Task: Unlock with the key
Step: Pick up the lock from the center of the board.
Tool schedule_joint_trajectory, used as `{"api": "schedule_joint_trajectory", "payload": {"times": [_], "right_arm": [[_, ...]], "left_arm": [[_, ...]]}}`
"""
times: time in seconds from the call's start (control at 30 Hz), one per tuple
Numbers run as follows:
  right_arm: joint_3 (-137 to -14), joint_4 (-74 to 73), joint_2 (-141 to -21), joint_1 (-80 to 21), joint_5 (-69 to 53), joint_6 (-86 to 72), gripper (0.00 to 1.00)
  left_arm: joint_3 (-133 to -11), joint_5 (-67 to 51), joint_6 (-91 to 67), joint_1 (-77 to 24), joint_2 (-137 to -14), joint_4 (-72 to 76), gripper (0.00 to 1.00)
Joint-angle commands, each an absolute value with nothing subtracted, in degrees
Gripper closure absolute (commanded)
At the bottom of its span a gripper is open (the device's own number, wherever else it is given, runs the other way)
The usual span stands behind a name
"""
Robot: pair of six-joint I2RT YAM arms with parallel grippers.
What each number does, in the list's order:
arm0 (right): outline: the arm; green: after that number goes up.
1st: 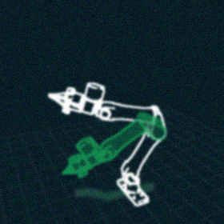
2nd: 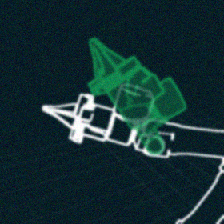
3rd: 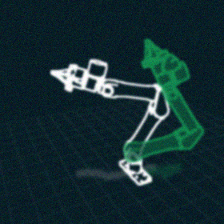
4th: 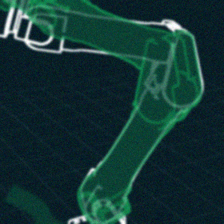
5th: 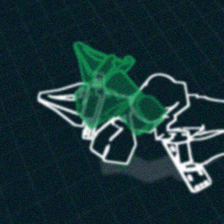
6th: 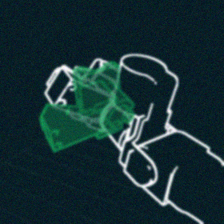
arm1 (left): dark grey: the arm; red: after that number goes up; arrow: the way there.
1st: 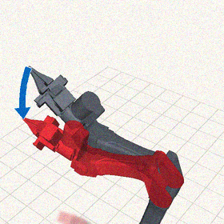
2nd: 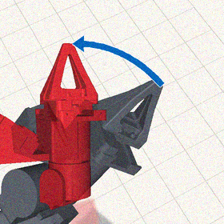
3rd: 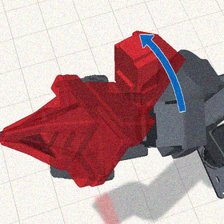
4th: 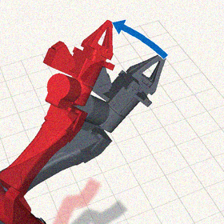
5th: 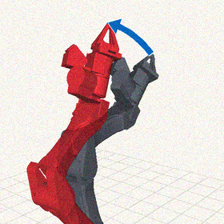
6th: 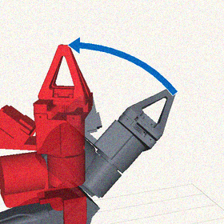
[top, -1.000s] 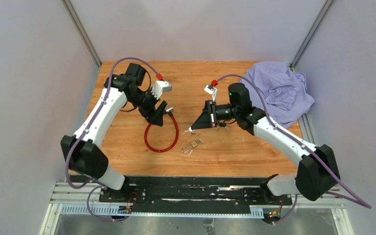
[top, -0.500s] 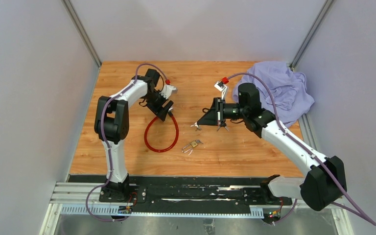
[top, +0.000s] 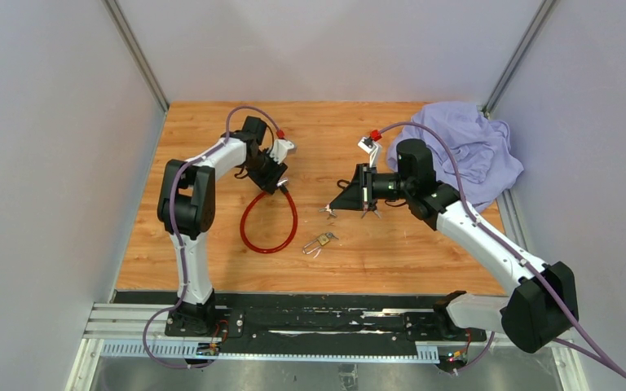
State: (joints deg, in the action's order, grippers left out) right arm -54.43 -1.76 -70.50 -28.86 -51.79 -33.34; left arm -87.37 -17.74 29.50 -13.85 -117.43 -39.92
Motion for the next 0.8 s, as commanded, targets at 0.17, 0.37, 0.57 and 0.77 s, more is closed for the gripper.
{"api": "schedule_joint_trajectory", "payload": {"times": [0.17,0.37,0.57,0.77], "right_arm": [[-56.8,-4.5,-70.6,-27.9,-50.2,-30.9,0.99],[-57.4,-5.5,-70.2,-27.9,-48.0,-30.3,0.99],[-60.2,-9.7,-69.3,-27.9,-44.1,-28.0,0.99],[-64.6,-12.8,-66.0,-28.3,-38.7,-26.2,0.99]], "left_arm": [[-82.1,-19.5,30.7,-14.0,-118.4,-36.5,0.71],[-81.5,-21.4,31.4,-13.9,-116.4,-36.6,1.00],[-82.1,-29.6,37.7,-14.1,-103.0,-42.2,1.00],[-84.1,-37.0,47.5,-15.4,-87.4,-49.6,1.00]]}}
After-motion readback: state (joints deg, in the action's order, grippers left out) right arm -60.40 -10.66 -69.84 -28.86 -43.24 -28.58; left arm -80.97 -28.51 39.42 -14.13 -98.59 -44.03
